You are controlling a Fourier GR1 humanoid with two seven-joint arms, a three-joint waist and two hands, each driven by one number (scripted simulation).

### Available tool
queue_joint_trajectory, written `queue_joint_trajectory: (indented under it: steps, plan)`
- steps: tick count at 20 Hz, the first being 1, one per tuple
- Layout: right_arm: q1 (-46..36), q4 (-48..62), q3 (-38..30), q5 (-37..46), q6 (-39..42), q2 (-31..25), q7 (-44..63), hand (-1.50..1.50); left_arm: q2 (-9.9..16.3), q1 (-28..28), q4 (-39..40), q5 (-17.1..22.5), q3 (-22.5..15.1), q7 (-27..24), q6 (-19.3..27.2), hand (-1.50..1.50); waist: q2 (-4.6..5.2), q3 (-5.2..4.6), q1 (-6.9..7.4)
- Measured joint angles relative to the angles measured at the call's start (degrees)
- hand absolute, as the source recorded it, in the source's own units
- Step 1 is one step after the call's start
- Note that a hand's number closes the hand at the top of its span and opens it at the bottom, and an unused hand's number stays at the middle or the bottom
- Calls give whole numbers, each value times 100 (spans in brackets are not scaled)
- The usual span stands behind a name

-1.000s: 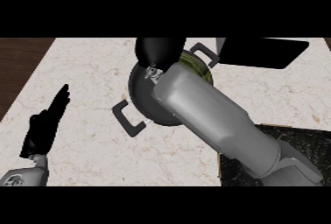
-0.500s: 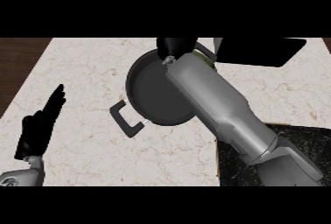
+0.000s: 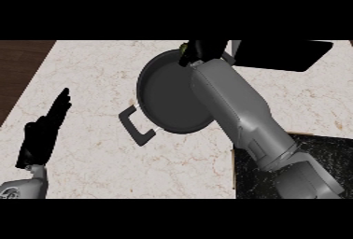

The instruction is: Pick the squash from the tray and place it in the pot

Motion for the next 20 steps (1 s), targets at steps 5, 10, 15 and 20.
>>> queue_joint_trajectory:
  steps: [5, 10, 15, 20]
  plan:
    - [23, 272, -266, -388, -539, 4, -544, -150, -20, -3, 7, 25, -15, -24, -37, 0, 10, 1, 38]
    - [-80, 139, -414, -560, -1379, -2, -1107, -150, 0, -40, 46, 27, 28, -19, -29, 0, 0, 3, 18]
    - [13, -298, -628, -941, -2347, -11, -1633, -150, -30, 28, -11, 11, 16, 28, -5, 0, -44, 7, -15]
    - [217, -705, -500, -1806, -2663, -8, -2042, -150, -7, 67, 14, 21, 62, 47, -22, 0, -88, 4, -85]
